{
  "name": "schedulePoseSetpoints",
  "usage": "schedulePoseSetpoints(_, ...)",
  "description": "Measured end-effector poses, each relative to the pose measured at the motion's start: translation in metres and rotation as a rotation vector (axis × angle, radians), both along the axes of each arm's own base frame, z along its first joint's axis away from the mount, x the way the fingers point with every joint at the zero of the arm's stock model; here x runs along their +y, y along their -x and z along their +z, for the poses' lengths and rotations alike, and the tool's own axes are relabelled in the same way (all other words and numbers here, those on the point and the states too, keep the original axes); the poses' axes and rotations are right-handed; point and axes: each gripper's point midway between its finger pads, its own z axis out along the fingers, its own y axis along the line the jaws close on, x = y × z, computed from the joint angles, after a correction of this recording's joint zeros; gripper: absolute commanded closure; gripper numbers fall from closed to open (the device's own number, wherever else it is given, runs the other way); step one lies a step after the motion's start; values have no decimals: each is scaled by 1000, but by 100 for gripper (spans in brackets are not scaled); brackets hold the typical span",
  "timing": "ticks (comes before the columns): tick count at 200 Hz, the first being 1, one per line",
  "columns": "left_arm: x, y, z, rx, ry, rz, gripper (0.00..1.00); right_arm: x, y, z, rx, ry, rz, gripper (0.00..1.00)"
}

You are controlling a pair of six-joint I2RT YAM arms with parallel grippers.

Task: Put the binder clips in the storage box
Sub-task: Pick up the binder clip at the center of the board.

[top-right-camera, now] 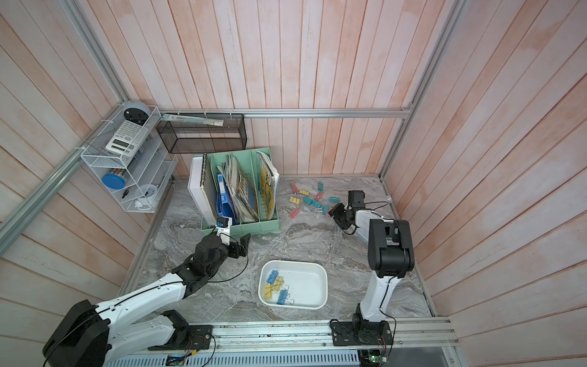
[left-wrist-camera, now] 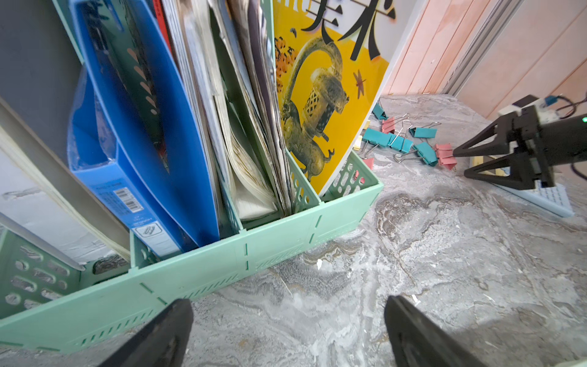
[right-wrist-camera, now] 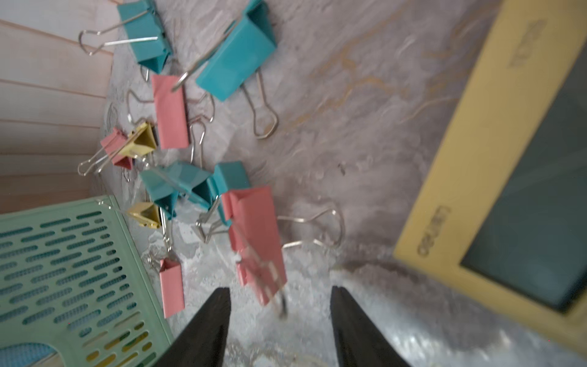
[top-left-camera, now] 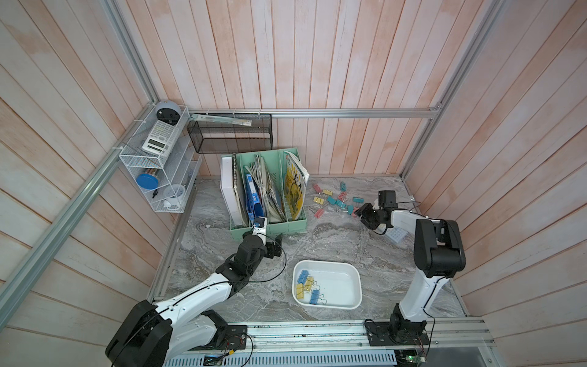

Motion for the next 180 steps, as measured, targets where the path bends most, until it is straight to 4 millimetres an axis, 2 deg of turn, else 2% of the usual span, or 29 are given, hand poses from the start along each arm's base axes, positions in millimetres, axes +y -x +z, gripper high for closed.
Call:
schedulePoseSetpoints(10,1,0,0,-1,-1,3,0,-4,-2,-2,-2,-20,-6,42)
schedulePoseSetpoints(26,1,0,0,0,-2,4,0,-8,-8,3,-21,-31,-13,47)
schedulePoseSetpoints(40,1,0,-1,1,-3,3,0,-10,-13,8,-37,-42,-14,57)
schedulePoseSetpoints(73,0,0,-2,5,-5,4,0,-10,-24,17,-70,-60,0,88)
schedulePoseSetpoints(94,0,-1,-3,5,-6,4,0,-6,-32,27,-112,-84,29,99)
schedulePoseSetpoints(106,1,-1,-3,5,-7,5,0,-7,-37,33,-135,-78,34,100)
schedulePoseSetpoints(128,1,-1,-3,5,-7,6,0,-6,-31,29,-124,-78,39,100)
schedulePoseSetpoints(152,1,-1,-3,6,-7,6,0,-3,-11,36,-121,-73,47,100)
schedulePoseSetpoints(166,1,-1,-3,5,-7,6,0,0,6,50,-130,-68,58,100)
schedulePoseSetpoints(180,1,-1,-3,6,-7,5,0,7,25,76,-173,-60,74,100)
